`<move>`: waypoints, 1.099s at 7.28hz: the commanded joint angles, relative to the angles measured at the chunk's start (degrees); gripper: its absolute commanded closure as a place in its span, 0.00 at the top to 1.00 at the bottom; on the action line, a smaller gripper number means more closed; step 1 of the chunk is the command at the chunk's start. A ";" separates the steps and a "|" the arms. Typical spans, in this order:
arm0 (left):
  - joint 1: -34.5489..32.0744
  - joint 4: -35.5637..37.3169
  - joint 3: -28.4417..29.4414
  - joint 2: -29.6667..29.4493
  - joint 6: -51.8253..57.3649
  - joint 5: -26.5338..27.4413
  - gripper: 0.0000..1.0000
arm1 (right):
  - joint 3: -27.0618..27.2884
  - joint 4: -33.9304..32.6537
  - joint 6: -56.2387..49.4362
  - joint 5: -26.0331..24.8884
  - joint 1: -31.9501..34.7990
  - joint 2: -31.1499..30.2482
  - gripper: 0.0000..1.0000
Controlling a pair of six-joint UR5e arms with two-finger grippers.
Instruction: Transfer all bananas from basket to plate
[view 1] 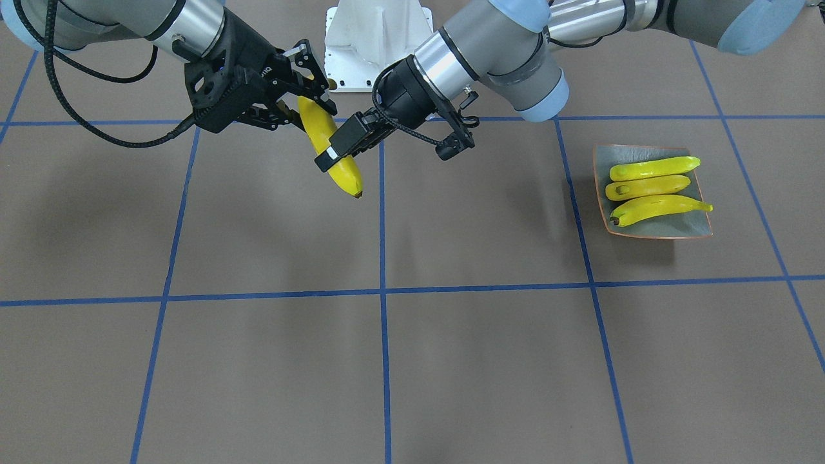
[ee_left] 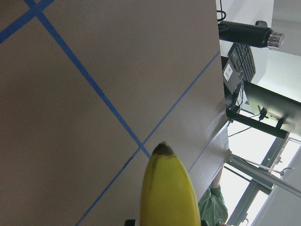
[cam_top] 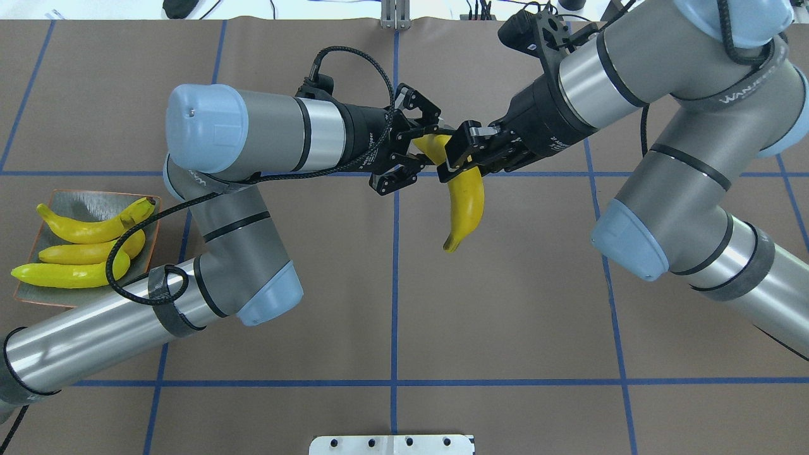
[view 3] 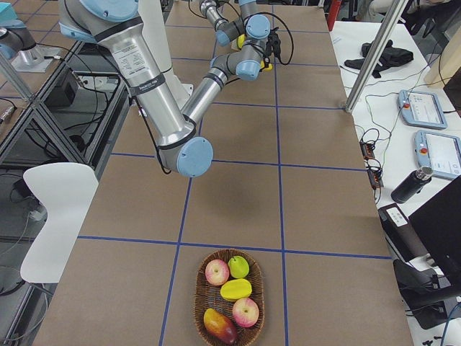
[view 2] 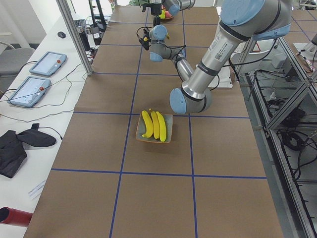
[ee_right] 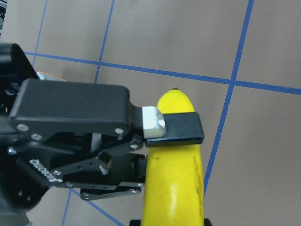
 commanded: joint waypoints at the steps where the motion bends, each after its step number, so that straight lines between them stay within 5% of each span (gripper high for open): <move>1: 0.01 -0.08 0.00 0.06 -1.44 -0.07 0.00 | -0.08 0.01 0.32 0.24 0.00 -0.02 0.38; 2: 0.01 -0.08 -0.09 -0.02 -1.44 -0.16 0.00 | 0.18 0.09 0.41 -0.54 0.00 -0.45 0.99; 8: 0.01 0.01 1.22 0.33 -1.18 -0.16 0.00 | 2.28 -0.43 3.31 3.38 2.62 -0.72 1.00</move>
